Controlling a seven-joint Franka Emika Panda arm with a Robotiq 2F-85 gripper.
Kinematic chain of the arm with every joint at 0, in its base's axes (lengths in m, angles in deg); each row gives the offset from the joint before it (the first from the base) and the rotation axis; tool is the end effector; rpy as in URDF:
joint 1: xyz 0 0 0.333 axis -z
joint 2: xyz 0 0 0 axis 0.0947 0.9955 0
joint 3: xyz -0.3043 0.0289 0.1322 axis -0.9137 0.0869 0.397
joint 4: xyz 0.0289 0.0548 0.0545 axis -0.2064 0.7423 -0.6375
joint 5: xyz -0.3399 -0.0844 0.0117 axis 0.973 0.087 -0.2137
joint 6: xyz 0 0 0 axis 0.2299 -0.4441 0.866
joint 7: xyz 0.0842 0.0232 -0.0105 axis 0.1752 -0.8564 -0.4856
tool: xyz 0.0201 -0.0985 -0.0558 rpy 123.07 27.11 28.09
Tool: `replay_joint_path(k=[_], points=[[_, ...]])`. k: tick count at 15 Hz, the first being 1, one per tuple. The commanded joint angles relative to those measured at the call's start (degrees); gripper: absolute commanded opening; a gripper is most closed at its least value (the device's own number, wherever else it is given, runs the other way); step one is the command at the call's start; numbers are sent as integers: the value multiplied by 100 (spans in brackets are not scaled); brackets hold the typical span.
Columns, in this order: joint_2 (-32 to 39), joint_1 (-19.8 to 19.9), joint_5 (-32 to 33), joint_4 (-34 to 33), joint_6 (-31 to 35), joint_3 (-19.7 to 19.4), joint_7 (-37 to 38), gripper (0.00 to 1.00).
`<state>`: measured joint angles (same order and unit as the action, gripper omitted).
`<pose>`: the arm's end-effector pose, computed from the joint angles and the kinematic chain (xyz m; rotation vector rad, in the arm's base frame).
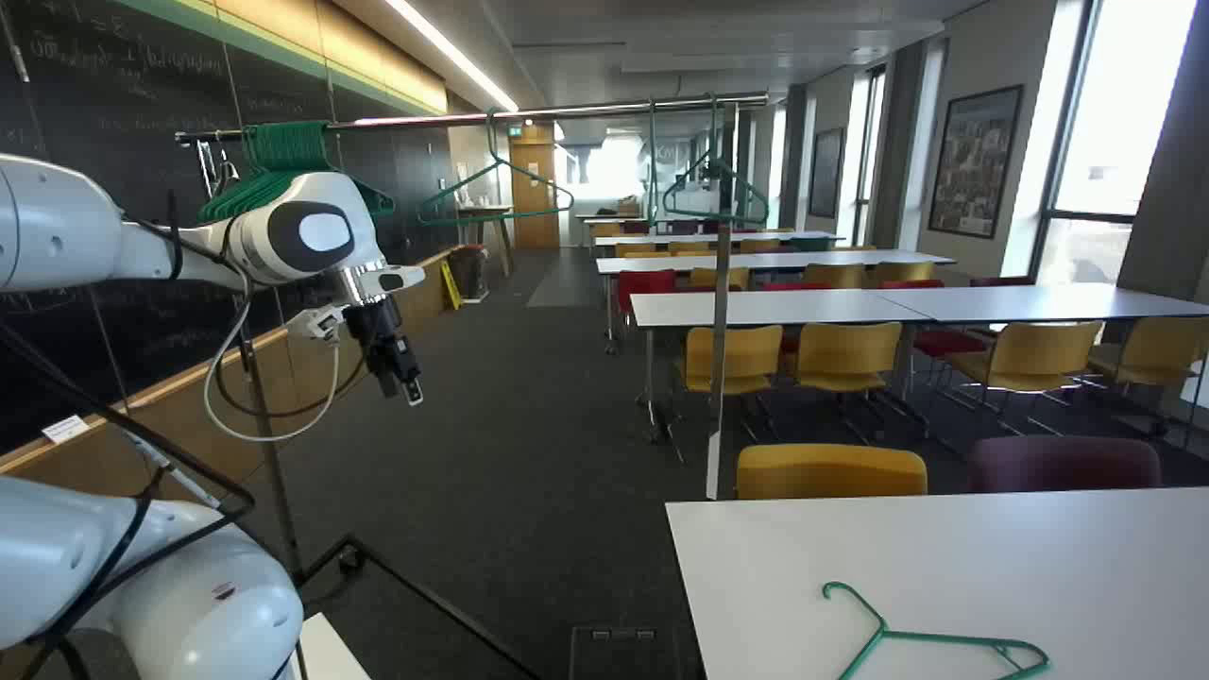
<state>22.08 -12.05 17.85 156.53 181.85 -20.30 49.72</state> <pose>0.2314 0.1768 0.5408 2.9616 -0.0610 0.2290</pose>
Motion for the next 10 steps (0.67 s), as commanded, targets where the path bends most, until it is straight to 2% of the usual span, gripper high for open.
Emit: replay_joint_path(k=[1,4,7,10], points=[[30,-68,47,-11,-6,-53,41,100],[-42,49,122,8,20,-180,64,100],[-122,378,297,79,130,-493,193,100],[-114,942,522,193,239,-1121,224,100]])
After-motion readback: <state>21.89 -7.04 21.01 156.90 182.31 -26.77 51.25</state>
